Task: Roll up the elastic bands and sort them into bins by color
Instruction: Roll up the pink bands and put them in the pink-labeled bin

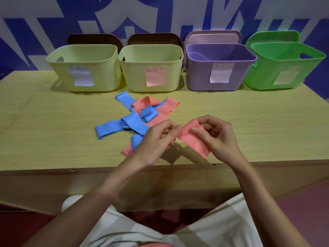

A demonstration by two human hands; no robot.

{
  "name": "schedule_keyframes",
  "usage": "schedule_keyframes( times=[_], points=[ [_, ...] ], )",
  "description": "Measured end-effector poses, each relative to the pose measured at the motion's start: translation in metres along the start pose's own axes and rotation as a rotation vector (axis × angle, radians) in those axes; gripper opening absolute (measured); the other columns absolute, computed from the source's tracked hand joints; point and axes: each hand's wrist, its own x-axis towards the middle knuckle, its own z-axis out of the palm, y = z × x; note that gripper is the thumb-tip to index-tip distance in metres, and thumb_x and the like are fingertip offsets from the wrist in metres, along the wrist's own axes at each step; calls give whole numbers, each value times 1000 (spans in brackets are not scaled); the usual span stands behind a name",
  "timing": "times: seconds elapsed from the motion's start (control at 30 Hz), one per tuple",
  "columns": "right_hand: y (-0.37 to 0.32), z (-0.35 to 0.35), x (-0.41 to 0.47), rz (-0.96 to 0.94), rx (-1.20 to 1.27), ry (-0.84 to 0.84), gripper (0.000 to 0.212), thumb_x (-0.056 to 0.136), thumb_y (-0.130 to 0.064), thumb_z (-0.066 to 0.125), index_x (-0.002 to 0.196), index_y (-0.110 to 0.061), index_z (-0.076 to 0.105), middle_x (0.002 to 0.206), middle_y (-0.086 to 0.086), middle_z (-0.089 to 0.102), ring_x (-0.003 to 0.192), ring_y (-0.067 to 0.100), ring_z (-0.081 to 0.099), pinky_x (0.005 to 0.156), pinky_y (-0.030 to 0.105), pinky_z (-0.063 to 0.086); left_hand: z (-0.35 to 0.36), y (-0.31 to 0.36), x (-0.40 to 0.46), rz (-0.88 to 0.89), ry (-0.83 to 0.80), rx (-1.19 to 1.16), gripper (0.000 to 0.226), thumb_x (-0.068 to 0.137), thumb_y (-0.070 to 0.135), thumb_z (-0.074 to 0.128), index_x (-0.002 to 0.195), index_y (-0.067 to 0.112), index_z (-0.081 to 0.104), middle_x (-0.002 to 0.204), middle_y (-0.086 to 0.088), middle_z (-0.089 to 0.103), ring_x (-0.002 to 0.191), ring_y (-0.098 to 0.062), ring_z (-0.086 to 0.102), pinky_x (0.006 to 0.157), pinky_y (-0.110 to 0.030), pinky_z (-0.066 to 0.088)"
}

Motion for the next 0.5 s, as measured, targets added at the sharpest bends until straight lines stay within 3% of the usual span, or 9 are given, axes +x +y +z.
schedule_keyframes(
  times=[0.13, 0.23, 0.3, 0.4, 0.5],
  points=[
    [0, 2, 2, -27, -12, 11, 16, 81, -20, 70, 94, -11, 67, 73, 24, 65, 60, 8, 56, 50, 15, 40, 1, -1, 1, 82, 67, 178, 16, 90, 29, 61, 83, 15, 63, 67, 0, 47, 63, -11, 43, 60, -31, 39],
    [1, 4, 5, -50, -9, 31, 13, 83, -19, 70, 96, -17, 67, 75, 26, 63, 64, 15, 55, 53, 21, 41, 4, 0, 2, 74, 81, 141, 18, 92, 30, 58, 87, 13, 63, 62, 5, 49, 59, -7, 47, 58, -33, 41],
    [1, 5, 5, -57, 6, 35, 17, 83, -17, 68, 100, -17, 67, 76, 22, 65, 68, 11, 57, 56, 18, 42, 6, 0, 4, 37, 99, 69, 17, 95, 23, 54, 84, 12, 61, 58, 11, 49, 54, -3, 44, 56, -23, 39],
    [0, 3, 5, -93, -33, 5, 24, 85, -14, 67, 109, -11, 66, 73, 20, 62, 65, 8, 53, 57, 16, 40, 8, -1, 4, -42, 53, -142, 28, 99, 11, 43, 71, 9, 47, 52, 13, 39, 48, -4, 35, 50, -19, 31],
    [0, 4, 6, -122, -59, -52, 29, 86, -15, 66, 115, -7, 65, 70, 22, 56, 62, 12, 47, 56, 19, 36, 12, 0, 2, -108, -18, -411, 31, 99, 16, 36, 69, 9, 35, 52, 10, 29, 45, -5, 27, 46, -17, 25]
  ],
)
